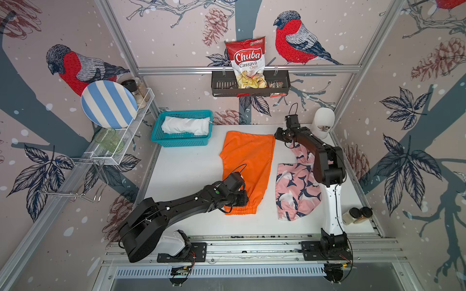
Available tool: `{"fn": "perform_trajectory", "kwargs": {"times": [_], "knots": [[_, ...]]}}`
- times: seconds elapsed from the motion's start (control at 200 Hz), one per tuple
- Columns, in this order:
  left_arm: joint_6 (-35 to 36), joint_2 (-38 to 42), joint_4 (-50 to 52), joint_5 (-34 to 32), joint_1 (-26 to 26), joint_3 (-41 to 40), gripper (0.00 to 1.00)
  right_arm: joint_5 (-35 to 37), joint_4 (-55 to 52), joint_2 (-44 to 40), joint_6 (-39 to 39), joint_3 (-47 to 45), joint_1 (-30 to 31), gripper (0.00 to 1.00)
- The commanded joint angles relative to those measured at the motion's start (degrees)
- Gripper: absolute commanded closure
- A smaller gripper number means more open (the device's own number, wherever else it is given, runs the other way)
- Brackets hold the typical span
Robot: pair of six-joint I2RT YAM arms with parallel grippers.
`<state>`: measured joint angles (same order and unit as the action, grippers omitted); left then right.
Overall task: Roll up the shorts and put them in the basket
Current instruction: Adjust the shorts at the center of the board.
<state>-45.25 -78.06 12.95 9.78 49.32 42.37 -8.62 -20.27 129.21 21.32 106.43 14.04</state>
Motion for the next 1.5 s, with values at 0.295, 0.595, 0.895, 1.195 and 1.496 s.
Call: {"fn": "perform_trajectory", "kwargs": {"times": [0.295,0.595,0.895,1.195,1.496], "knots": [[2.87,5.92,2.76,0.15,-6.18,-6.52,0.74,-7.83,-1.82,-36.46,-4.46,-32.65,18.17,0.54],[8.41,-3.01,-1.59,2.50,-13.54,-7.65,0.75,-13.61,7.26,-44.91,5.99,-53.39,35.33,0.61],[12.09,-7.56,-1.72,3.22,-17.60,-4.76,0.76,-9.15,15.18,-33.23,7.66,-59.11,39.94,0.69],[13.98,-4.37,3.26,2.17,-19.38,-0.95,0.77,-14.80,19.43,-35.79,10.10,-58.75,43.24,0.62],[10.08,5.02,2.92,7.75,-18.67,-5.84,0.77,4.43,3.87,-43.58,-13.57,-54.11,46.75,0.36]]}}
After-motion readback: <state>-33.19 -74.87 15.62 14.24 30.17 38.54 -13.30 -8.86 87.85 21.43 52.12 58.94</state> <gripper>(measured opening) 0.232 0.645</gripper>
